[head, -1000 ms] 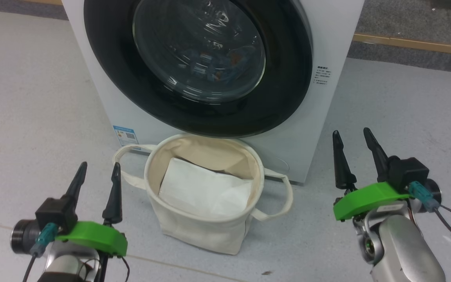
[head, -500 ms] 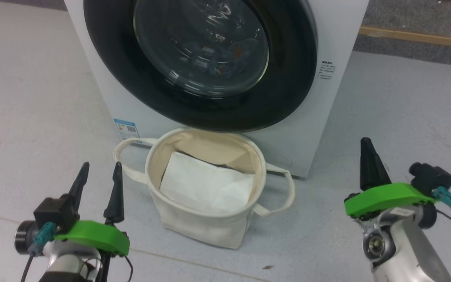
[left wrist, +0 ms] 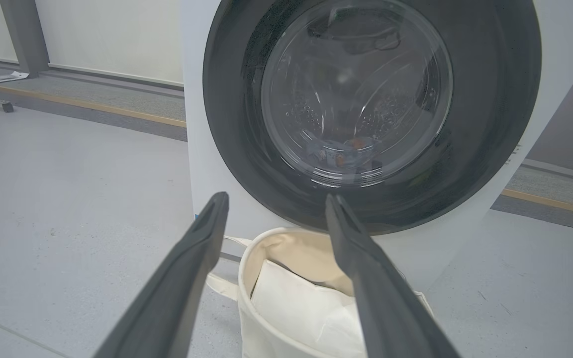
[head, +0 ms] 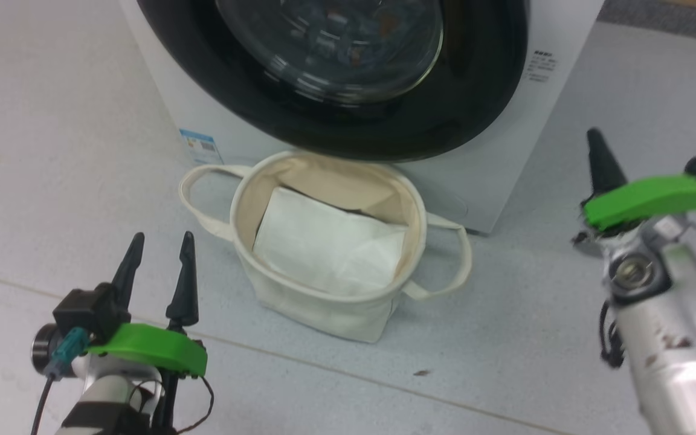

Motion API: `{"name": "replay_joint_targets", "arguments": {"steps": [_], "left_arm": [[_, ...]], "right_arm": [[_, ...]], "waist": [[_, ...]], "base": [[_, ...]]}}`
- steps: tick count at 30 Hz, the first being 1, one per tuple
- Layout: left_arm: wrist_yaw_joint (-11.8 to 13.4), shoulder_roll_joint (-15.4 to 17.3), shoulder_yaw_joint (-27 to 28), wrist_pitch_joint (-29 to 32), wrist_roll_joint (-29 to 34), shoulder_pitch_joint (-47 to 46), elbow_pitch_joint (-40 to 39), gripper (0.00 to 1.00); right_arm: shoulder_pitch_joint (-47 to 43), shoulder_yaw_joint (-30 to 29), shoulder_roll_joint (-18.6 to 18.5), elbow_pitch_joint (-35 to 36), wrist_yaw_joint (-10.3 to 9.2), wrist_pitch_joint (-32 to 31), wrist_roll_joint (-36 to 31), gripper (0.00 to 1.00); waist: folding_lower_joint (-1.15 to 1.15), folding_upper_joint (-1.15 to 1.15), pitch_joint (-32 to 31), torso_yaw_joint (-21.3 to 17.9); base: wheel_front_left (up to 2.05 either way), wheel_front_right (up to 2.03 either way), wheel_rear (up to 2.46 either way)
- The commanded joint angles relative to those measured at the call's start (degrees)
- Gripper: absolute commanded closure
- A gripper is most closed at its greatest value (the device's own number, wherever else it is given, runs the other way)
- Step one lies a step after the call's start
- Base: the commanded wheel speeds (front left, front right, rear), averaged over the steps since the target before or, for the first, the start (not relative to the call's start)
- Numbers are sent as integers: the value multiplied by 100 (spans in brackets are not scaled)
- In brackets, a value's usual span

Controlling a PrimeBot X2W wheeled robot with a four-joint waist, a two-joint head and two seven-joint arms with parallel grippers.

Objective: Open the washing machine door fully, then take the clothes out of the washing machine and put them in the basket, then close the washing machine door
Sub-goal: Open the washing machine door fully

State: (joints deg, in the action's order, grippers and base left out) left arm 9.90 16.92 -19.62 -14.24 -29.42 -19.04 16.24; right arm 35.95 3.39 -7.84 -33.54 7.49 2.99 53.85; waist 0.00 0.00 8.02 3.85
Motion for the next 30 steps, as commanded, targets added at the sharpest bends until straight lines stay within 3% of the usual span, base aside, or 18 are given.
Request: {"name": "replay_joint_targets", "arguments": {"steps": [1,4,7,12,22,30], "left_arm": [[-55,95,253,-55,-13,-296,-105,0],[-99,48,271,-63,-3,-373,-52,0],[-162,-19,276,-68,11,-474,-12,0],[-245,-113,309,-73,70,-634,83,0],[-480,-427,449,-74,282,-953,127,0],[-623,-611,611,-75,463,-1005,226,0]], "right_arm": [[392,111,-88,161,0,-259,302,100],[780,35,-337,91,0,-779,859,100],[1199,68,-662,-112,0,-1130,987,100],[1977,61,-905,-432,0,-1617,1249,100],[3302,240,-989,-1197,0,-1979,1249,100],[3797,377,-852,-1640,0,-1988,1325,100]], "waist": [[0,0,144,82],[0,0,318,142],[0,0,513,227],[0,0,847,330],[0,0,1336,514],[0,0,1428,590]], "base": [[0,0,0],[0,0,0],[0,0,0],[0,0,0],[0,0,0],[0,0,0]]}}
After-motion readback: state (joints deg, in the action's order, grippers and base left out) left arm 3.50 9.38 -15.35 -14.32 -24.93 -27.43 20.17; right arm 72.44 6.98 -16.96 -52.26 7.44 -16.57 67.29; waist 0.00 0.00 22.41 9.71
